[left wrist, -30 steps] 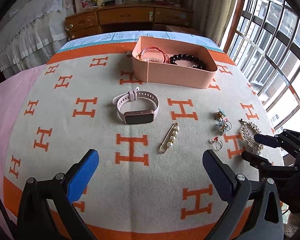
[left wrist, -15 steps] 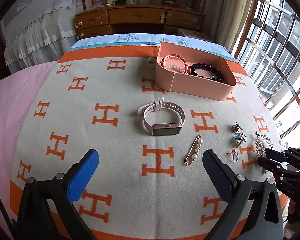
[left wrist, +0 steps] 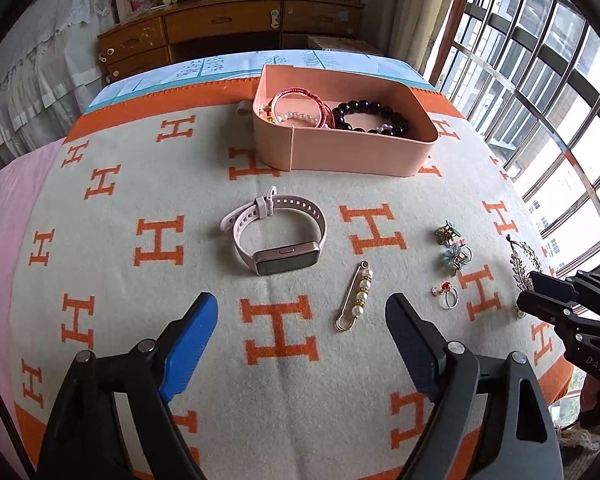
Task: Organize jewelry
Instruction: 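Grasp the pink smartwatch with the left tool while the right tool grasps the rhinestone hair comb, then carry the smartwatch and hair comb over the pink tray and lower them in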
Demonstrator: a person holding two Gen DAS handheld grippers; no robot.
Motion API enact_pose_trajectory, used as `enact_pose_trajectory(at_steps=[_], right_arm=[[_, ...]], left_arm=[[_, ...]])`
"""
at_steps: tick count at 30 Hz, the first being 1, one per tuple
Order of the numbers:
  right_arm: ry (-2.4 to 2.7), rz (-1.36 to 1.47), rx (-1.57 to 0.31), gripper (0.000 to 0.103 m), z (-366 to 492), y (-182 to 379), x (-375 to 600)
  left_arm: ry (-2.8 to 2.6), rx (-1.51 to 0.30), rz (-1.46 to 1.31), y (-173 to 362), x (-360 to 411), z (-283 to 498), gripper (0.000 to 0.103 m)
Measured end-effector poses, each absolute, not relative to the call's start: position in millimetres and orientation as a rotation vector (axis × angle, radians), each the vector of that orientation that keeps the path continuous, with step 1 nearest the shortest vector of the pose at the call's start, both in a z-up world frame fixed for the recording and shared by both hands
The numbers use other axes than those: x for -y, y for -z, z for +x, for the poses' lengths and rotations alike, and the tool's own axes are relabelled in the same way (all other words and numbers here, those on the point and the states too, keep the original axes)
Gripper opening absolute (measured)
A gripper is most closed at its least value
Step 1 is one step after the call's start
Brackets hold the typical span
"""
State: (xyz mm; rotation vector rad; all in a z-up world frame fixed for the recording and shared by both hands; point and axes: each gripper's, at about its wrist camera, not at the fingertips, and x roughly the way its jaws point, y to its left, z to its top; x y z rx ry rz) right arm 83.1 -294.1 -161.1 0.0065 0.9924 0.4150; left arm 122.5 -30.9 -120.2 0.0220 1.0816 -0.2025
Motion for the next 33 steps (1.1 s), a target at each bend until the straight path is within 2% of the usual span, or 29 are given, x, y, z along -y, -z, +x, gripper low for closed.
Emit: enact_pose_trajectory(at_steps=[9,11,16,18,19,20,22,23,25,33], right_arm=[[-0.443,0.011,-0.984,0.026,81,159,289],[-0.450,0.005,-0.984,0.026,80,158,288],[-0.458,0.003,-0.980,0.026,79,156,288],[-0.459,0.006,-0.981,0.026,79,156,289],[-0.460,0.007,-0.984,0.026,79,157,289],[-0.461,0.008,-0.987,0.026,80,157,289],[-0.461,0.007,-1.001,0.026,84,157,287],[-0.461,0.007,-1.001,0.026,84,157,287],[-0.460,0.002,-1.007,0.026,87,156,284],[-0.476,-0.011,-0.964,0.026,91,134,266]], left_arm=[[0.084,-1.092,0.059,117,16,189,0.068],[0.106,-1.137,0.078,124,14,203,0.056],[0.175,-1.212,0.144,141,16,218,0.050],[0.191,-1.231,0.178,148,21,219,0.040],[0.195,-1.245,0.191,152,23,220,0.026],[0.204,-1.232,0.187,152,24,219,0.018],[0.188,-1.225,0.197,154,27,217,0.014],[0.186,-1.219,0.189,155,28,215,0.008],[0.182,-1.209,0.155,156,27,210,0.005],[0.166,-1.125,0.051,125,15,193,0.005]])
